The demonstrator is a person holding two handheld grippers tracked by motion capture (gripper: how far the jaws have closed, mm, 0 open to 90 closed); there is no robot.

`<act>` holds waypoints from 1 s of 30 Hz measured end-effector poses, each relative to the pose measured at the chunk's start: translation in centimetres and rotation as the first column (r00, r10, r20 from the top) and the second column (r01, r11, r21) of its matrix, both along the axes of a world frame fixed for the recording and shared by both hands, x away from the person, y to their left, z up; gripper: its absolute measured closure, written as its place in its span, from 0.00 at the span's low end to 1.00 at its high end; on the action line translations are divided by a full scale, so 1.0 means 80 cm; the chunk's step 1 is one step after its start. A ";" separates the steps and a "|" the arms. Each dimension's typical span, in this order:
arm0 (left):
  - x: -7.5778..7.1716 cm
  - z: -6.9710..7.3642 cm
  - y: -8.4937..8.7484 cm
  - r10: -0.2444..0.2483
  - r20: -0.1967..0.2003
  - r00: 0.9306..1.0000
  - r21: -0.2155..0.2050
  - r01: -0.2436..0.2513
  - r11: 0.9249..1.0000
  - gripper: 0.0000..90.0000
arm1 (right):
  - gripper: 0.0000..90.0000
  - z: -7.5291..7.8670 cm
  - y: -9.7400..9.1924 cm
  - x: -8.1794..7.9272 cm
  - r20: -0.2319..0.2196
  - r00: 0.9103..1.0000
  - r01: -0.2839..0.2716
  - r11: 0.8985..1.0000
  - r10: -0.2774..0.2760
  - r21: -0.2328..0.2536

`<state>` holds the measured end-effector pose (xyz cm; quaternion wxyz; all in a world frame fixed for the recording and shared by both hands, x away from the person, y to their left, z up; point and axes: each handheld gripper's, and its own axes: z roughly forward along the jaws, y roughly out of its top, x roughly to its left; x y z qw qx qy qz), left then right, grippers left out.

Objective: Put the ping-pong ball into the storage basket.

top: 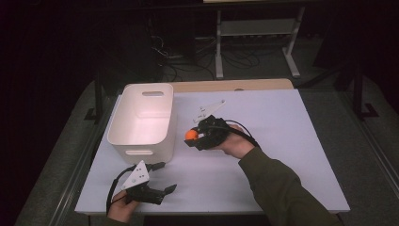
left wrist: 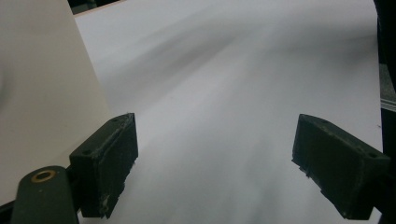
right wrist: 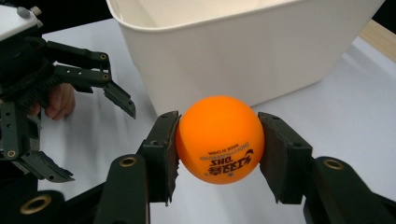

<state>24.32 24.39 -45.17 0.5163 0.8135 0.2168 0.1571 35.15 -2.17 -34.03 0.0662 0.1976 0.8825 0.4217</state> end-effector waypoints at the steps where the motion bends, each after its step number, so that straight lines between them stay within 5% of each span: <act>1: 0.000 0.000 0.000 0.000 0.000 1.000 0.001 0.000 1.000 0.16 | 0.55 0.001 0.000 0.001 0.003 1.000 -0.001 1.000 0.001 0.000; 30: 0.000 0.000 0.000 0.001 0.001 1.000 -0.003 -0.001 1.000 0.16 | 0.55 0.040 0.006 0.017 0.016 1.000 -0.011 1.000 0.011 0.029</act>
